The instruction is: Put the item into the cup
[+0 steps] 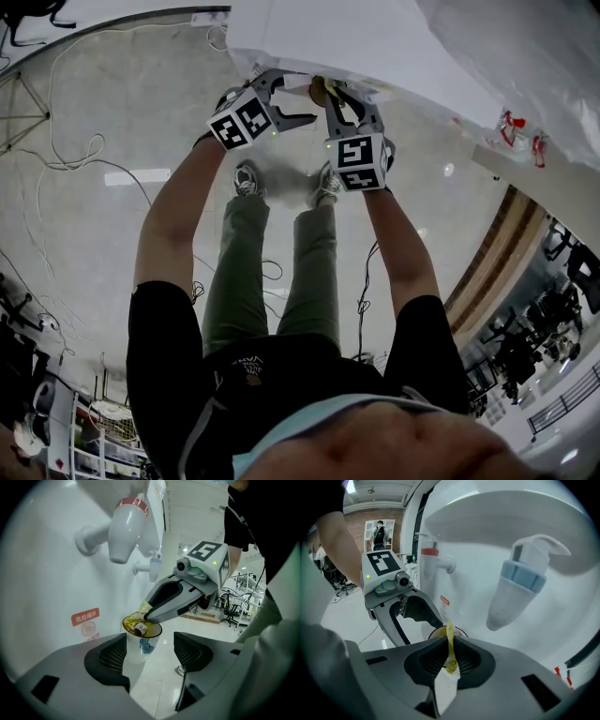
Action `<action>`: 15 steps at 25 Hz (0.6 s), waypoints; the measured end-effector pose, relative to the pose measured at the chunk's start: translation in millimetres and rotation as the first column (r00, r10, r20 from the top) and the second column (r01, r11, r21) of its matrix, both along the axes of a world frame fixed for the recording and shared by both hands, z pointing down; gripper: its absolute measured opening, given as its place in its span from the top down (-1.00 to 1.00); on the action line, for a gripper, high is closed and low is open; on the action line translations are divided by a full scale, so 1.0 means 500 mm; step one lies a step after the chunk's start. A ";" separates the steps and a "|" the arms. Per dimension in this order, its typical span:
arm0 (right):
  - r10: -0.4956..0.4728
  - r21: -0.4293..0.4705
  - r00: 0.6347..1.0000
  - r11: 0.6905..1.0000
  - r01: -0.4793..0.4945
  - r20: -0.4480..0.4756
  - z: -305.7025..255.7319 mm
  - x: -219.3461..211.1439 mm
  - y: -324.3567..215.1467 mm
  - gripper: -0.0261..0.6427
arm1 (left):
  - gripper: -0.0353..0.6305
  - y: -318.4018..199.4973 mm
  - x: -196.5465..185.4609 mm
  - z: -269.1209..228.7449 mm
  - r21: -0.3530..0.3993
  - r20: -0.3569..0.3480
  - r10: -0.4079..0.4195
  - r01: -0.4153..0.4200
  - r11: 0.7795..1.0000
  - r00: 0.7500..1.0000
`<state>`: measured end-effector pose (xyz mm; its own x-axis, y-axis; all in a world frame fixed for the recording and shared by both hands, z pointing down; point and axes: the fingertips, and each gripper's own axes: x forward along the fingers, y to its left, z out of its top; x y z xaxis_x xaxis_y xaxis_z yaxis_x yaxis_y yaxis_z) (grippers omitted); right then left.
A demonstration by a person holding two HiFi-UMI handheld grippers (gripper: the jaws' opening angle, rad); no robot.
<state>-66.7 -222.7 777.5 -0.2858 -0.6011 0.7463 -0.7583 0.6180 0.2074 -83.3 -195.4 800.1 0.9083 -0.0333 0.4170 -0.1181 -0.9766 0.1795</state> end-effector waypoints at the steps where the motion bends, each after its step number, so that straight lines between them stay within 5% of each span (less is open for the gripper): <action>1: -0.002 -0.016 1.000 1.000 0.002 -0.003 0.007 -0.001 0.004 0.72 | -0.10 0.001 0.000 -0.001 -0.004 -0.004 0.002 -0.002 1.000 1.000; 15: 0.054 -0.108 0.998 0.993 -0.050 0.035 0.054 -0.012 -0.021 0.72 | -0.10 -0.008 -0.020 -0.006 -0.021 -0.019 -0.020 0.019 1.000 1.000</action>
<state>-72.9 -233.3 804.7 -0.2855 -0.5327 0.7967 -0.7958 0.5950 0.1127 -93.1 -199.5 797.3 0.9153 -0.0427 0.4004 -0.1336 -0.9702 0.2019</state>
